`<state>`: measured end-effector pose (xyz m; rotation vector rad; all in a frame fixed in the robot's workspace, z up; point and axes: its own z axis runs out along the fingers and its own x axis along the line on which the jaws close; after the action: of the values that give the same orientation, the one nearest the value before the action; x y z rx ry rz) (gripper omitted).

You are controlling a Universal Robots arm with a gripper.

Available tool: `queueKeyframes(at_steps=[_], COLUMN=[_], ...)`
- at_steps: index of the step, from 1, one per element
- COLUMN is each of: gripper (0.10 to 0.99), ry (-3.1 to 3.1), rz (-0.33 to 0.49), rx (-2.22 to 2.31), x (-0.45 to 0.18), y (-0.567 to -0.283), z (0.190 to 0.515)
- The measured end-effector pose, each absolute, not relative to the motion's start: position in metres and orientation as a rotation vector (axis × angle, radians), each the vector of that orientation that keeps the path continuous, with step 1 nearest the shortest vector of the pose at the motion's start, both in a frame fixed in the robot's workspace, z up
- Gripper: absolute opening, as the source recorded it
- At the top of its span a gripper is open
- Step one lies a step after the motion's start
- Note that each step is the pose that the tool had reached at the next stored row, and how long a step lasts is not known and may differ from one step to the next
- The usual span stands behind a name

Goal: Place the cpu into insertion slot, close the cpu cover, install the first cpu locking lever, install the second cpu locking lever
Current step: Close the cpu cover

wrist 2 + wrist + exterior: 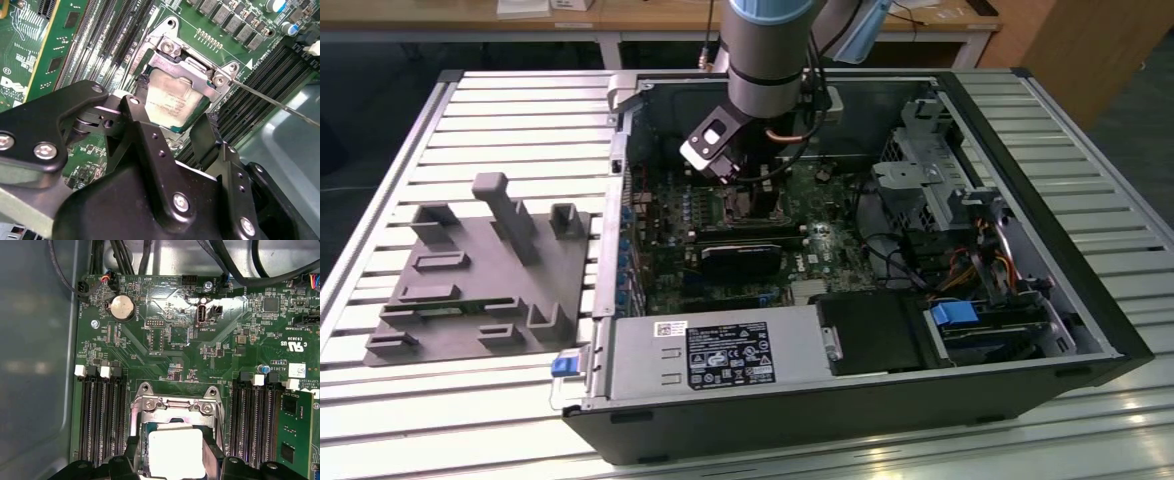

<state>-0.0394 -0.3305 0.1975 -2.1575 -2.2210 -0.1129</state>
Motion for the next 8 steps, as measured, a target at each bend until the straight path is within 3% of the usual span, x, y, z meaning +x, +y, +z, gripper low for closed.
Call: queueKeyframes(at_steps=[8], gripper=[0.6], ry=[-2.24], rz=[-0.111], rx=[-2.139], x=[-0.0393], y=[-0.3304], z=[0.1973])
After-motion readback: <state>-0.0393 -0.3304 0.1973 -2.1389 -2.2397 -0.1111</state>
